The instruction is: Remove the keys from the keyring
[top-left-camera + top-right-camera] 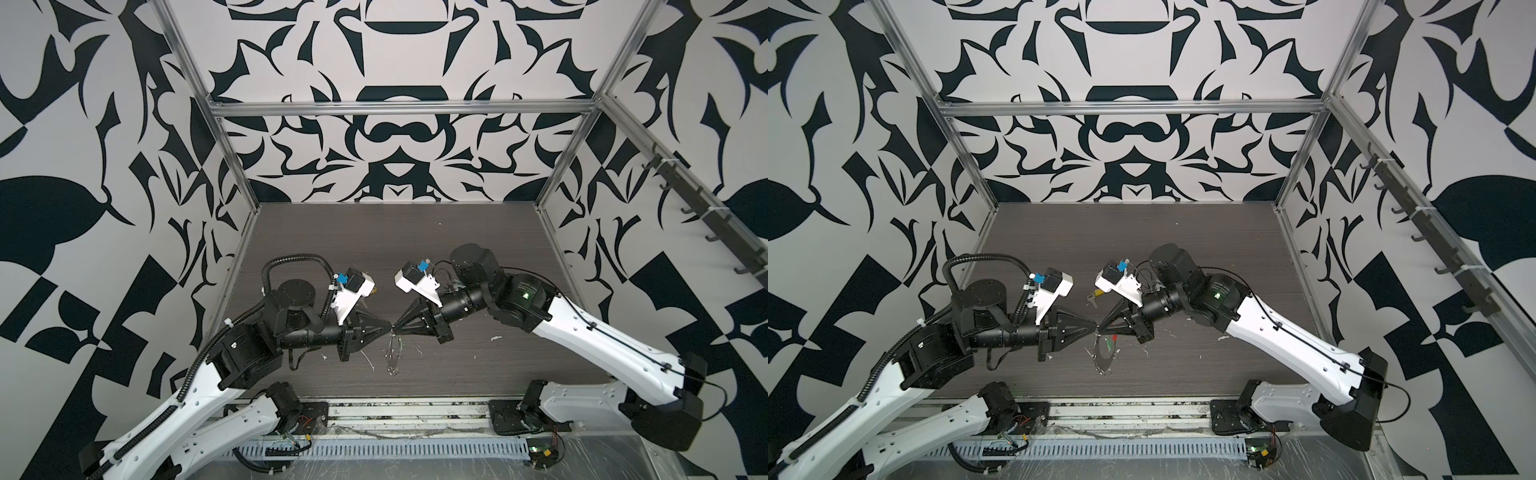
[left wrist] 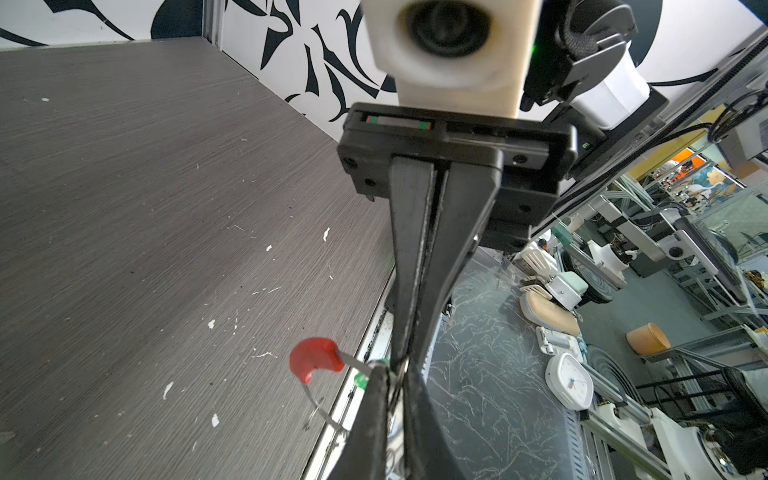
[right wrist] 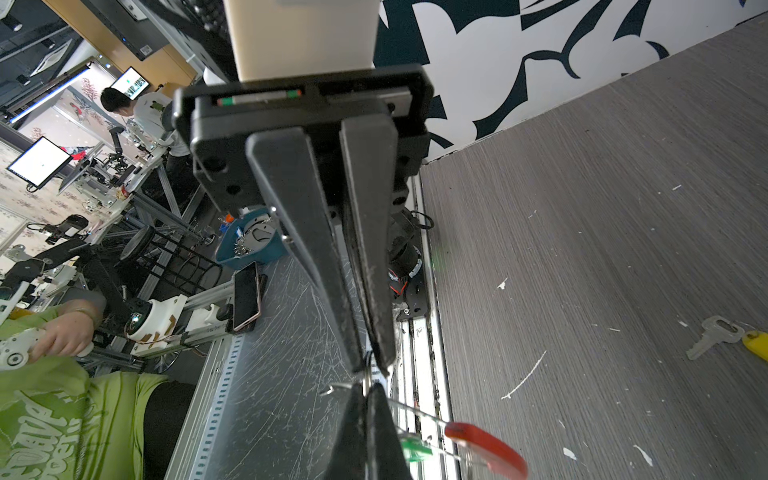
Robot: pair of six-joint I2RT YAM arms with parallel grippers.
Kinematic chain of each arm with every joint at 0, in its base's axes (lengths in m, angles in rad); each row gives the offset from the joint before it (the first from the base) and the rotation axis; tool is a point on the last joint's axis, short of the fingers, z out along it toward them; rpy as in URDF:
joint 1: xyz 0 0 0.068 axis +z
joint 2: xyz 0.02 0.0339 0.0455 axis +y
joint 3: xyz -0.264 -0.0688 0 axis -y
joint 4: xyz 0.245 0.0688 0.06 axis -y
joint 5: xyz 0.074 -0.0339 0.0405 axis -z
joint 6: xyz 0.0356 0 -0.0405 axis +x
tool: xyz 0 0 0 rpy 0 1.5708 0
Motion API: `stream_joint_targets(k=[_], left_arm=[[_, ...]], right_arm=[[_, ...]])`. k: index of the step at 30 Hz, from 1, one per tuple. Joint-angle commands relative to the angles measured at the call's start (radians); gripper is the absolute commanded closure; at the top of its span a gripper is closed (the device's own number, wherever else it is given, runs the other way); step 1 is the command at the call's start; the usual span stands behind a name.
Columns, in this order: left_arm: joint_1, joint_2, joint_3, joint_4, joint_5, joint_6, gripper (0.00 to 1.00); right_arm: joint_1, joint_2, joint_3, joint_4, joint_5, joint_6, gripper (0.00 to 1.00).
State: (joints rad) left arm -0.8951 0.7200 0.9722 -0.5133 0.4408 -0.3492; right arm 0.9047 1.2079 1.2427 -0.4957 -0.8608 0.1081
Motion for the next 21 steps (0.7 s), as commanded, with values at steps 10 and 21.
stream_joint_targets(k=[10,21], left_arm=[[0.001,0.009,0.026,-0.026,0.036,0.004,0.88],[0.002,0.01,0.016,-0.022,0.049,0.001,0.95]], right_arm=[[-0.004,-0.011,0.046,0.027,-0.005,-0.007,1.0],[-0.004,-0.016,0.046,0.047,0.008,0.004,1.0]])
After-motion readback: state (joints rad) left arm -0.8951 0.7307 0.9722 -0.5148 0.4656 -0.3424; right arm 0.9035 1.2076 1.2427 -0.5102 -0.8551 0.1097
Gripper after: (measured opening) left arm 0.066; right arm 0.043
